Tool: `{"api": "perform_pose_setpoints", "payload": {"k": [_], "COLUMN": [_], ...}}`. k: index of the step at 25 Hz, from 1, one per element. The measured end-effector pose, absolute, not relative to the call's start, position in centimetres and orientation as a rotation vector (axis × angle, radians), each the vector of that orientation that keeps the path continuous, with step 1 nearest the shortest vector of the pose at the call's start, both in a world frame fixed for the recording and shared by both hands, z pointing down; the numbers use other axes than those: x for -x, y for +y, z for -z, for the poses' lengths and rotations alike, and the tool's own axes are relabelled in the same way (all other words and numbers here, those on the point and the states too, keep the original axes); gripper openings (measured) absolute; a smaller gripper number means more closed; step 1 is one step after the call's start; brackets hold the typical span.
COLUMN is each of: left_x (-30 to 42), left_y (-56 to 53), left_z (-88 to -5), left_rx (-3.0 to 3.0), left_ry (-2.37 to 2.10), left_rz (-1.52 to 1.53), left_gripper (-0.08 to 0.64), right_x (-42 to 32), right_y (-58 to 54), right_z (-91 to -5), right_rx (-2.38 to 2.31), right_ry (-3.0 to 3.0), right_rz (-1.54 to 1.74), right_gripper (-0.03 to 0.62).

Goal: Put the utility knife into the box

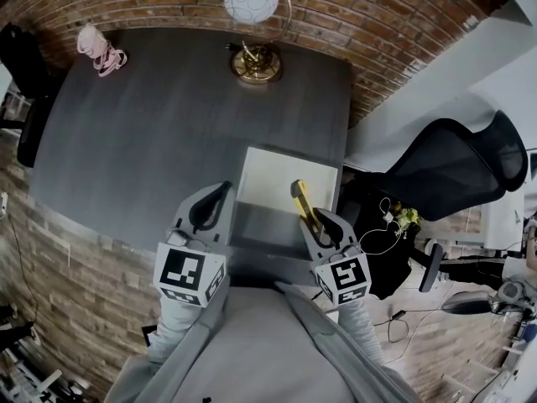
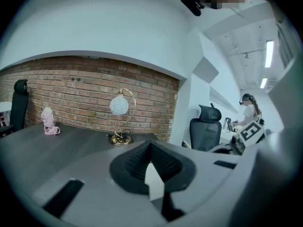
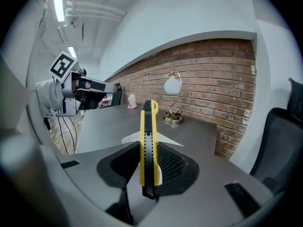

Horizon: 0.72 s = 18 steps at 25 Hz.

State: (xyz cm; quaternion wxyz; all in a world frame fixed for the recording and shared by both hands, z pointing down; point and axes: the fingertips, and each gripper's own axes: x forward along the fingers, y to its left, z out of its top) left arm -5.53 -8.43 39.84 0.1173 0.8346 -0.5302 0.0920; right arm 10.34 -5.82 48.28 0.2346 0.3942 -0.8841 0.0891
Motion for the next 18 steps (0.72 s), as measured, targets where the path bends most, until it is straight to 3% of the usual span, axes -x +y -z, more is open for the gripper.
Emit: {"api": "perform_pose_setpoints", "payload": {"k": [18], "left_x": [5.3], "left_y": [-7.4], "left_z": [-43.4], "left_rx": [-2.402], "left_ry": [-1.475], "left_rz": [-0.316], "left_gripper": [0.02], "right_x": [-7.2], "right_y": [-3.0], "right_z": [-57.3], "right_rx": [-0.652], "right_ry": [-2.28], "right_rz": [-0.164], "right_gripper": [0.126]}}
